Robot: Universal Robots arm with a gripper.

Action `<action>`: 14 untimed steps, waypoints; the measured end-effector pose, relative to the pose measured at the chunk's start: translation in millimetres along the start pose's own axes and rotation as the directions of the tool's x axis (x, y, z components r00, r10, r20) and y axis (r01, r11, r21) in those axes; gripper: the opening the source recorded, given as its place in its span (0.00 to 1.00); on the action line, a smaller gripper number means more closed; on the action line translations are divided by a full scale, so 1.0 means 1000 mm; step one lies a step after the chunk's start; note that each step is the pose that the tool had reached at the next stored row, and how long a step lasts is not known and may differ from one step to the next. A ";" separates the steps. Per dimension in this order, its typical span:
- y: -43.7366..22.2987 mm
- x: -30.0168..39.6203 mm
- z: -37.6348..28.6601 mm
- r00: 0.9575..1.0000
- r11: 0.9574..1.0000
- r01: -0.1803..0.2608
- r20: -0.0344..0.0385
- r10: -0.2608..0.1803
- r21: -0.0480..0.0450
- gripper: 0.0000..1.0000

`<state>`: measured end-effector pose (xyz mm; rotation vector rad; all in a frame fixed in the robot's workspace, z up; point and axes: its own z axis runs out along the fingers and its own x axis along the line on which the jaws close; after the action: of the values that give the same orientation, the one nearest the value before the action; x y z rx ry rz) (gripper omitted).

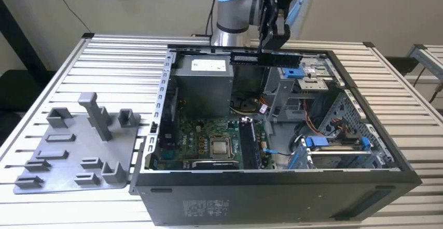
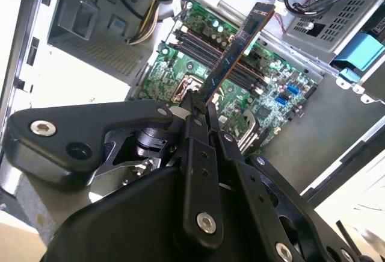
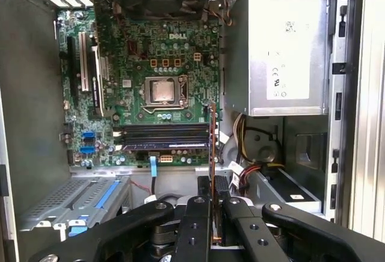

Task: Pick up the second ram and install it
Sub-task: 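Pick up the second ram and move it above second insertion slot, then insert the second ram into the second slot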

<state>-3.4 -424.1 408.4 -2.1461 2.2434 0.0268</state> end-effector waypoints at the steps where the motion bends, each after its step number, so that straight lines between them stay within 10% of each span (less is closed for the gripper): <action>1: 0.0000 0.0000 0.0000 1.000 1.000 0.000 0.000 0.000 0.000 0.14; 14: 0.0000 -0.0005 0.0001 1.000 1.000 -0.002 0.000 0.002 0.000 0.14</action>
<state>-3.4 -423.6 408.3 -2.1439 2.2453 0.0269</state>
